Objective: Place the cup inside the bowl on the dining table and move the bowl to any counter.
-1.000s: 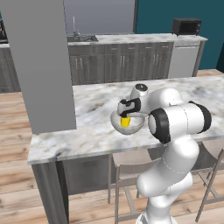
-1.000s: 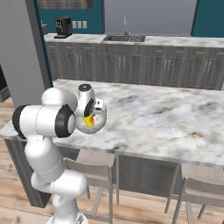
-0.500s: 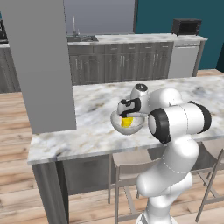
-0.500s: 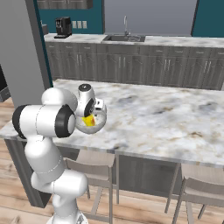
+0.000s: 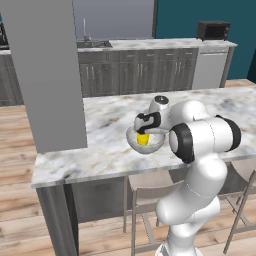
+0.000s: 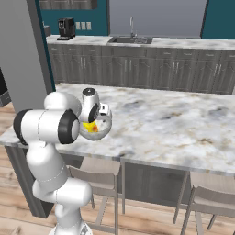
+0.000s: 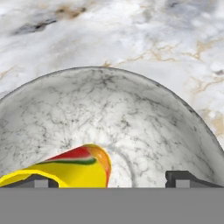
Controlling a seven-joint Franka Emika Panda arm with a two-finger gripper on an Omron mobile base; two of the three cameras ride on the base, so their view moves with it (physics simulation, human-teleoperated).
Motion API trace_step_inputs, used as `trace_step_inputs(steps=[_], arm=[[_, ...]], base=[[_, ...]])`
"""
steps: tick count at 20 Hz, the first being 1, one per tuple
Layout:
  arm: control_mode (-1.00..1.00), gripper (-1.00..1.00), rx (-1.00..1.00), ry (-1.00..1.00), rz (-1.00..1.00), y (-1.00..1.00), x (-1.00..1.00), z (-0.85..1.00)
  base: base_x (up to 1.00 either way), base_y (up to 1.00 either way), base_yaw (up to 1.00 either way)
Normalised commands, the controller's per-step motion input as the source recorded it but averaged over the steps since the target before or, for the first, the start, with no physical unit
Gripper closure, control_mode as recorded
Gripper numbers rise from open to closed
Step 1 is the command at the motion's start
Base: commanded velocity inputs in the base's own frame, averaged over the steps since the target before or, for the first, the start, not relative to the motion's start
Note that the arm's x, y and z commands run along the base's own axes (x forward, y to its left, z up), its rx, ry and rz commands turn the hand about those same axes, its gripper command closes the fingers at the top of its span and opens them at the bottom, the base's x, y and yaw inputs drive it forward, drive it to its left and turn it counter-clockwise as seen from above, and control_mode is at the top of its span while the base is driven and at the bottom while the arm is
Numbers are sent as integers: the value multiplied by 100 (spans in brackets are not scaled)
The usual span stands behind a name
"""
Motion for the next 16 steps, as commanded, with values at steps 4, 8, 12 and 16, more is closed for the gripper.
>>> trace_step_inputs(steps=[4,8,12,16], arm=[[-100,-100,0,1,0,0,9,0],[-100,-100,0,1,0,-8,14,2],[-100,-100,0,0,0,-19,2,17],[-100,-100,0,0,0,-22,0,24]], base=[[0,0,0],[0,0,0],[0,0,0],[0,0,0]])
